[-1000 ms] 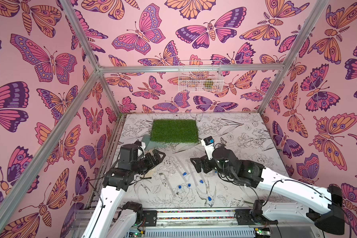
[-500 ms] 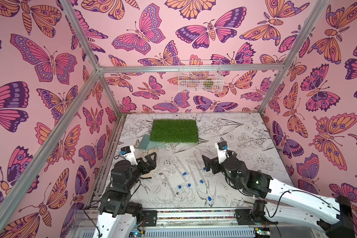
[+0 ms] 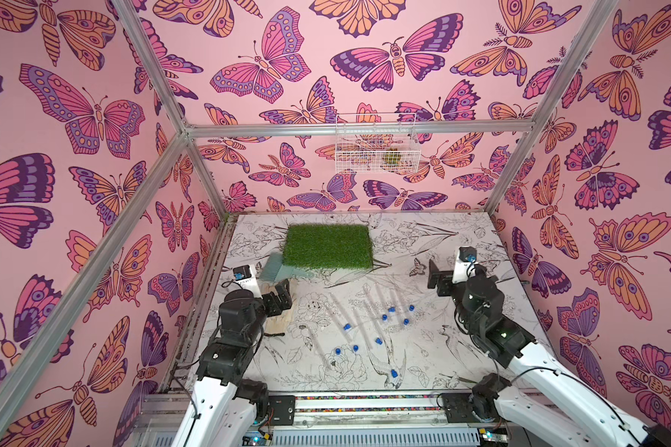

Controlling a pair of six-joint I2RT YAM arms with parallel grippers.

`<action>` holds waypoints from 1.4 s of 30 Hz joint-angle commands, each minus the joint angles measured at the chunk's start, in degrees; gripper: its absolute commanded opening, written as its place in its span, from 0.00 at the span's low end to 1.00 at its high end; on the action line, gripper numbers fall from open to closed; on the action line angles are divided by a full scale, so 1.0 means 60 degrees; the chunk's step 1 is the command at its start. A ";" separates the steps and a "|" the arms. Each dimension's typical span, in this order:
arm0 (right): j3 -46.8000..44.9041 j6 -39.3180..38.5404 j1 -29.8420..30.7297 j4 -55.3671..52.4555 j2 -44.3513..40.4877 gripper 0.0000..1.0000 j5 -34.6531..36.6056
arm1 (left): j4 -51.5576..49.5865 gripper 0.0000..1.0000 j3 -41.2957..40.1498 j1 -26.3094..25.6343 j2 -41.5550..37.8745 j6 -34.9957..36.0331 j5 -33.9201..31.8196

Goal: Remove stoppers from test tubes
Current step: Reset both arms

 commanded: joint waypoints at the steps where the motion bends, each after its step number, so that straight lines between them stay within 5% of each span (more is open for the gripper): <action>1: -0.0088 0.0540 -0.2061 0.0024 0.0400 0.99 -0.1469 | 0.1116 1.00 -0.0222 0.0054 0.0270 0.1426 -0.0955; 9: -0.0412 -0.0069 -0.4737 0.0907 0.1911 0.99 -0.3247 | 0.2587 1.00 -0.0401 0.0076 0.1705 0.2560 -0.1540; 26: -0.0703 0.0450 -0.4927 0.2864 0.4440 0.99 -0.3640 | 0.5499 1.00 -0.0698 0.0568 0.4776 0.2950 -0.1393; 42: -0.0420 0.0300 -0.5234 0.2789 0.4812 0.99 -0.4569 | 0.7692 1.00 -0.1406 0.1319 0.6267 0.2881 -0.0103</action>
